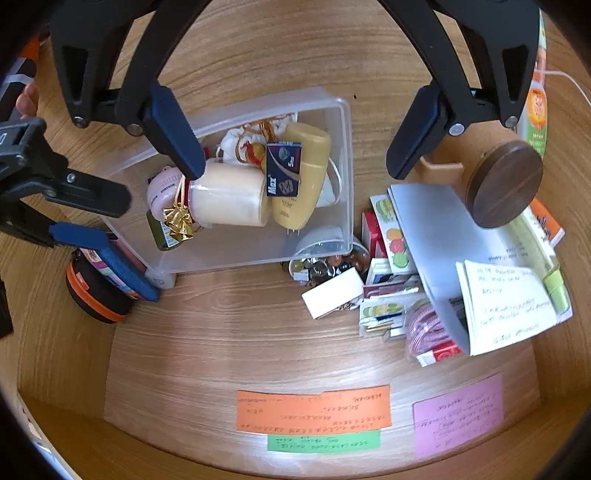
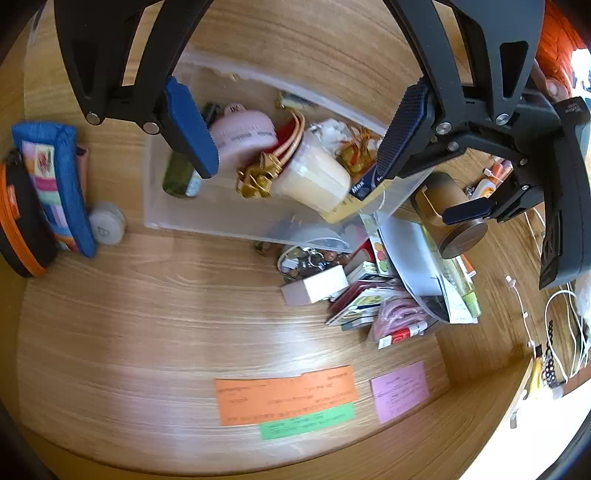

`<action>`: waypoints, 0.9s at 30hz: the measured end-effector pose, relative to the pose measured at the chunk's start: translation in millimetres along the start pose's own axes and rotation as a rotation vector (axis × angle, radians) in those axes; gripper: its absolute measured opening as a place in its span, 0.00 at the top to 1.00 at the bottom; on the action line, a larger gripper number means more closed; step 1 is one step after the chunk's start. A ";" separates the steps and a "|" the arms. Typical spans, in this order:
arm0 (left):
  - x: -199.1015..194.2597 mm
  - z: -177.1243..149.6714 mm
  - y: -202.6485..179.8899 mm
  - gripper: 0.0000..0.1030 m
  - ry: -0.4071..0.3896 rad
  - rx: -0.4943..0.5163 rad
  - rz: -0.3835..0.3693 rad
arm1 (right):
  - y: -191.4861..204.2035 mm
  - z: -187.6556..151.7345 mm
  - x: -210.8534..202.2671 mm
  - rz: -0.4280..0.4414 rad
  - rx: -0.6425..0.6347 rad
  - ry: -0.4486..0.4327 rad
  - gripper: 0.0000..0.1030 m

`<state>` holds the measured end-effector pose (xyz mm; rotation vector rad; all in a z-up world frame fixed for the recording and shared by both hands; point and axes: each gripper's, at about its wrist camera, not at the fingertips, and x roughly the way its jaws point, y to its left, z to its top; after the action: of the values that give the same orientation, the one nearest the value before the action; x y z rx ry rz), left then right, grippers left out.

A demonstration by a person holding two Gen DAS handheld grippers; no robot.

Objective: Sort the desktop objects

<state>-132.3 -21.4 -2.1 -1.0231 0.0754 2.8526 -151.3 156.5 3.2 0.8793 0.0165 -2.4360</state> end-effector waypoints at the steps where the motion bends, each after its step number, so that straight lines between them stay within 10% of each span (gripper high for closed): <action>1: -2.1 -0.9 1.0 0.03 0.003 -0.012 0.005 | -2.7 -2.1 -3.4 -0.012 0.009 0.003 0.16; 27: -66.3 -36.8 -0.5 0.01 -0.104 -0.151 0.132 | 7.3 -61.8 -75.9 -0.312 -0.024 -0.097 0.00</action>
<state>-58.2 -29.7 11.7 -0.9249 -0.0863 3.0666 -62.9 199.1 1.0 0.7959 0.1575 -2.7597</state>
